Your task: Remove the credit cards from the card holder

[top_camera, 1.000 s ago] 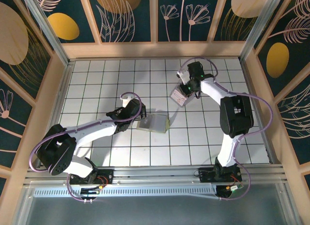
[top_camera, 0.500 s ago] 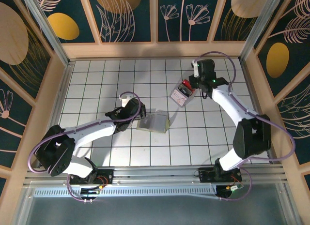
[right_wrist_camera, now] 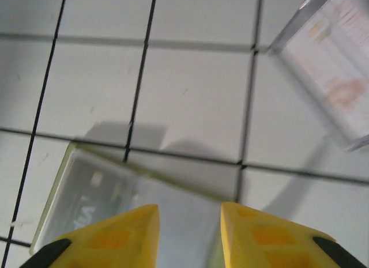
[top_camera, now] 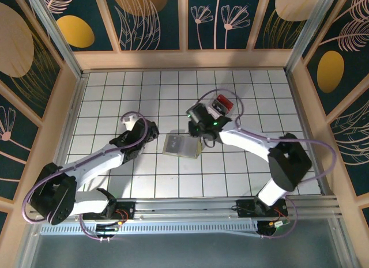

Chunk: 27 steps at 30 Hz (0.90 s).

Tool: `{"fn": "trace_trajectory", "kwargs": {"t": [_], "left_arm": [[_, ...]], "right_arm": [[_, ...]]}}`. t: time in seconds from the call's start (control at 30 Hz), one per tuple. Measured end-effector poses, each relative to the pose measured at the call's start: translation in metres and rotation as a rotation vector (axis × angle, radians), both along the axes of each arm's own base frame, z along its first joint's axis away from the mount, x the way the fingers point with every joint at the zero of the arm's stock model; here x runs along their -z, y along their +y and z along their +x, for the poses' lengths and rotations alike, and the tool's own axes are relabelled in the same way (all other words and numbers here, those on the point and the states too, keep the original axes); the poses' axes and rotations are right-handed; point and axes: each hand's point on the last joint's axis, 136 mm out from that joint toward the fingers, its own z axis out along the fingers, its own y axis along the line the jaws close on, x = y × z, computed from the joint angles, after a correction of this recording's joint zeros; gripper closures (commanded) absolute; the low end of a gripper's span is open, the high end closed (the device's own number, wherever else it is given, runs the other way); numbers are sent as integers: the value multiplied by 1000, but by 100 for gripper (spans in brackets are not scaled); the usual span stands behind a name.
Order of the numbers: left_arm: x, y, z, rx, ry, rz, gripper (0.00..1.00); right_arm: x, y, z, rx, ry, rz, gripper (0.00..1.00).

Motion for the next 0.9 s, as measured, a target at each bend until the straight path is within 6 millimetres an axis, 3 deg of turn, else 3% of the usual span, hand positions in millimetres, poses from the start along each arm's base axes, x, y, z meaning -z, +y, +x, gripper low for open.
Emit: {"fn": "trace_trajectory", "kwargs": {"t": [0.17, 0.33, 0.63, 0.9], "left_arm": [[7, 27, -6, -76, -9, -52, 1], [10, 36, -12, -97, -11, -76, 1], [19, 38, -18, -107, 2, -91, 1], [18, 37, -17, -107, -4, -100, 1]], "right_arm": [[47, 47, -30, -59, 86, -81, 41], [60, 79, -39, -97, 102, -92, 26], [64, 91, -29, -87, 89, -102, 24], [76, 88, -28, -91, 92, -141, 43]]}}
